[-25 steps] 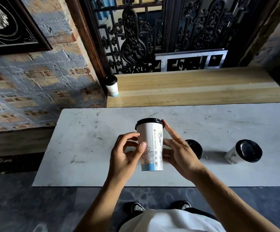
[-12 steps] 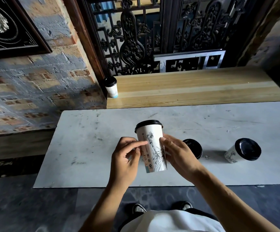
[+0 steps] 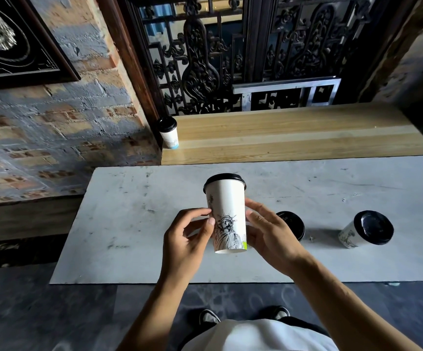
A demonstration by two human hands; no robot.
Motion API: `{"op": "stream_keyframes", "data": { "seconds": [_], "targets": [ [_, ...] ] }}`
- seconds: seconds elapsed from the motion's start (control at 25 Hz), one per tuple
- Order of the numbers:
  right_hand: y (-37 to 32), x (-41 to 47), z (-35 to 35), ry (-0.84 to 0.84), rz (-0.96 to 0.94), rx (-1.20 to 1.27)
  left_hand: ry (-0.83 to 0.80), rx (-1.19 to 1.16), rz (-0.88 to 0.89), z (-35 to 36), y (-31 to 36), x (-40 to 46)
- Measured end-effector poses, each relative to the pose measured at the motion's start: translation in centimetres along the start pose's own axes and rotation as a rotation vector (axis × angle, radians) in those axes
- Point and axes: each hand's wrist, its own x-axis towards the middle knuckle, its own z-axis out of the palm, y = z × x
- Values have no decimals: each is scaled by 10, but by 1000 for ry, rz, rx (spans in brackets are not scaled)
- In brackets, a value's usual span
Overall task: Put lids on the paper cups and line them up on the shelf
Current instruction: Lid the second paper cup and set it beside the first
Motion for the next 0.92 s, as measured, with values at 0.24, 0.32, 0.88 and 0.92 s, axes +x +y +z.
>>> {"op": "stream_keyframes", "data": {
  "seconds": [0.24,0.32,0.88,0.92],
  "targets": [
    [0,0,-4,-57,21,-25,-43,39,98,0,-2,2],
    [0,1,-8,-42,22,-63,-74,33,89,0,-2,2],
    [-1,9,-11,-32,35,-46,-50,-107,-134,12,1,-1],
    [-1,8,-11,-29,33,-49,-49,-104,-140,11,-1,-1]
  ]
}}
